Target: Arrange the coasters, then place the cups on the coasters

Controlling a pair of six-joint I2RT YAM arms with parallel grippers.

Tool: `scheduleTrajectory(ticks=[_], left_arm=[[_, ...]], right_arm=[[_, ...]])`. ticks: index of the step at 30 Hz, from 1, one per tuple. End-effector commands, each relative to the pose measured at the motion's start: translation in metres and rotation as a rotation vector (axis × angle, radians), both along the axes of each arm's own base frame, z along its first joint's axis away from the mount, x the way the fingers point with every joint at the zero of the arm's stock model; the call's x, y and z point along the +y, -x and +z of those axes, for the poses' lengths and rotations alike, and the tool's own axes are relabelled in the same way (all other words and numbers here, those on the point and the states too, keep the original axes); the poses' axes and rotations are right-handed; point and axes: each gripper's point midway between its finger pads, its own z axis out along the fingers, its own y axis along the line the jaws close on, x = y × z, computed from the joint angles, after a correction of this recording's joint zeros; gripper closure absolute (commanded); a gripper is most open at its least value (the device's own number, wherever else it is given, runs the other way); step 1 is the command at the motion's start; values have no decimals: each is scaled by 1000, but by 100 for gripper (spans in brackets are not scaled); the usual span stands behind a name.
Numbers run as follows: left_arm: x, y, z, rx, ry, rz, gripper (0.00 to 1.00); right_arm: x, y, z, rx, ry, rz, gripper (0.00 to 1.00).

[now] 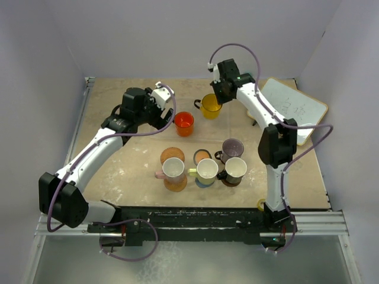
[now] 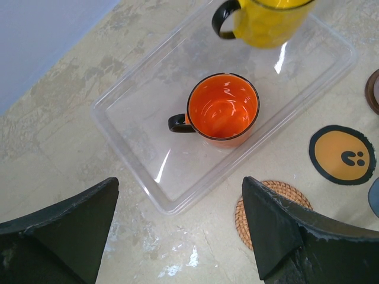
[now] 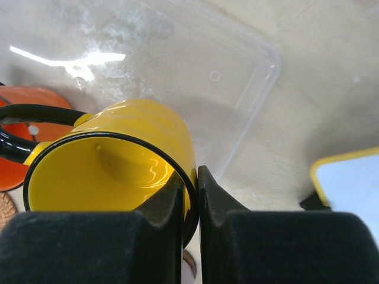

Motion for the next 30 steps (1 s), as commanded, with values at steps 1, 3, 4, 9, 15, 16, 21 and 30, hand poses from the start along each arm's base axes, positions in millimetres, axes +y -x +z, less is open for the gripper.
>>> scheduleTrajectory(ticks=[1, 3, 4, 9, 15, 16, 21, 30], left_arm=[[1, 1, 25, -69, 50, 4, 18], [2, 1, 26, -71, 57, 15, 18], [3, 1, 27, -72, 60, 24, 18], [12, -3, 35, -90, 75, 83, 18], [34, -11, 43, -100, 116, 185, 18], [37, -12, 44, -101, 122, 200, 18], [53, -18, 47, -95, 155, 265, 18], [67, -20, 52, -96, 192, 309, 18]], right_arm=[[-5, 0, 105, -235, -55, 40, 100], [-4, 9, 115, -248, -55, 86, 100], [-5, 13, 120, -254, -55, 103, 100], [-4, 38, 133, -267, -37, 232, 100], [14, 70, 127, -229, -54, 463, 100], [16, 74, 123, -219, -55, 489, 100], [34, 93, 105, -164, -74, 574, 100], [64, 117, 55, -46, -62, 642, 100]])
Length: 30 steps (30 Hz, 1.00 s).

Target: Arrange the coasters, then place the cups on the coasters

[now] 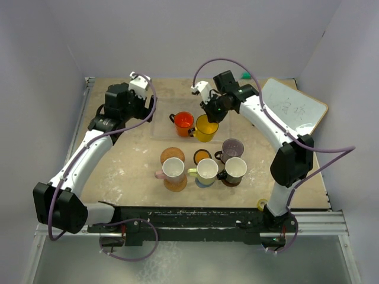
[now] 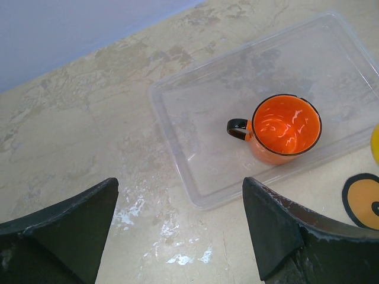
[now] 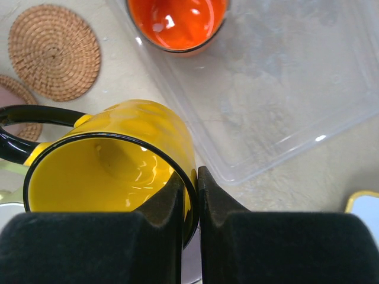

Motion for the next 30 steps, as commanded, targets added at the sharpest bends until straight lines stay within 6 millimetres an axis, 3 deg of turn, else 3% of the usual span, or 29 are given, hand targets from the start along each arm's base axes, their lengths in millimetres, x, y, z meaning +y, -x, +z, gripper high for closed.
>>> scheduleTrajectory(ticks=[1, 12, 24, 30], left_arm=[[3, 0, 28, -79, 59, 21, 18], [1, 2, 30, -80, 77, 2, 17], [-1, 4, 29, -76, 83, -12, 17], [-3, 4, 28, -72, 84, -24, 17]], right_arm=[[23, 7, 0, -6, -52, 60, 100], [31, 20, -53, 79, -3, 13, 100], [26, 30, -85, 141, 27, -45, 100], [23, 34, -91, 148, 42, -69, 100]])
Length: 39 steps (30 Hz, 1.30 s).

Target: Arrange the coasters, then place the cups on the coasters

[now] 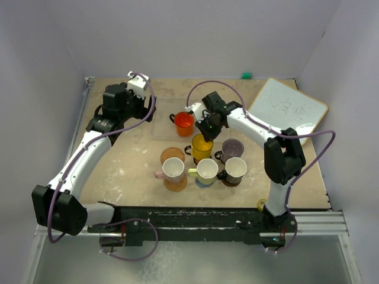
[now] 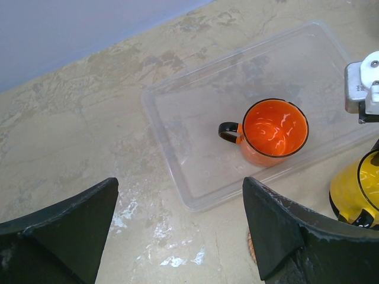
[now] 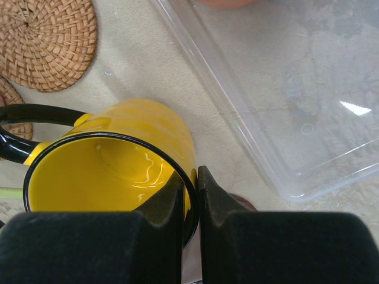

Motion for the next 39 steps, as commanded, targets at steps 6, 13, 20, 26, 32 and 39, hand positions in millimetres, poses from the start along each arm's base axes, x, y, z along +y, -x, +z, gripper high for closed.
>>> scheduleTrajectory(ticks=[6, 13, 20, 26, 32, 39], left_arm=[[-3, 2, 21, -66, 46, -21, 17], [-4, 2, 20, -63, 46, -27, 17], [-4, 3, 20, -64, 45, -30, 17], [-5, 3, 20, -65, 44, -33, 17], [-6, 3, 20, -63, 47, -37, 17], [-6, 3, 18, -59, 48, -41, 17]], right_arm=[[6, 0, 5, -33, -24, -32, 100], [6, 2, 2, -36, -12, -32, 100], [7, 3, 1, -39, -5, -33, 100], [5, 6, 0, -38, 10, -33, 100], [3, 8, 1, -44, 18, -33, 100], [2, 9, -1, -43, 24, -35, 100]])
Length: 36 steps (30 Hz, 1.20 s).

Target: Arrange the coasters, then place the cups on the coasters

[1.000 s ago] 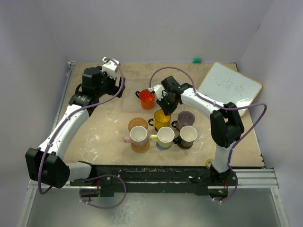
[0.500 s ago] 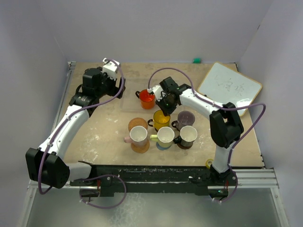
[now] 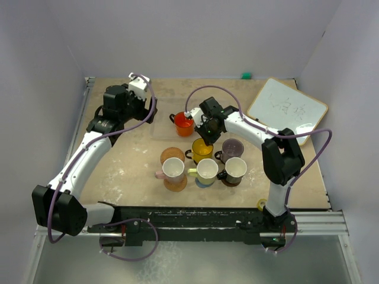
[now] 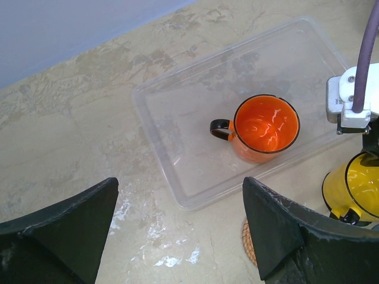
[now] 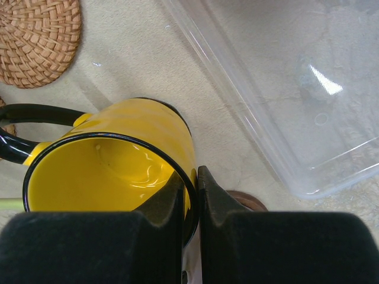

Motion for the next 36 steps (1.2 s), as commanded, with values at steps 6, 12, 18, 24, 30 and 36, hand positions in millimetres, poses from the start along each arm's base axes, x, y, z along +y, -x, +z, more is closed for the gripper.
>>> scheduleTrajectory(ticks=[6, 12, 18, 24, 30, 36], left_arm=[[-1, -1, 23, -70, 39, -7, 17], [-2, -2, 22, -67, 40, -11, 17], [-3, -2, 22, -64, 42, -16, 17], [-4, -3, 20, -59, 44, -18, 17], [-4, -2, 21, -60, 44, -20, 17], [-4, -1, 21, -60, 47, -22, 17]], right_arm=[[4, -1, 17, -43, -32, -3, 100], [3, 2, 15, -41, -21, 5, 100], [1, 4, 16, -44, -14, 14, 100], [-2, 5, 20, -58, -12, 18, 100], [-3, 6, 20, -59, -9, 20, 100], [-2, 8, 17, -47, -11, 17, 98]])
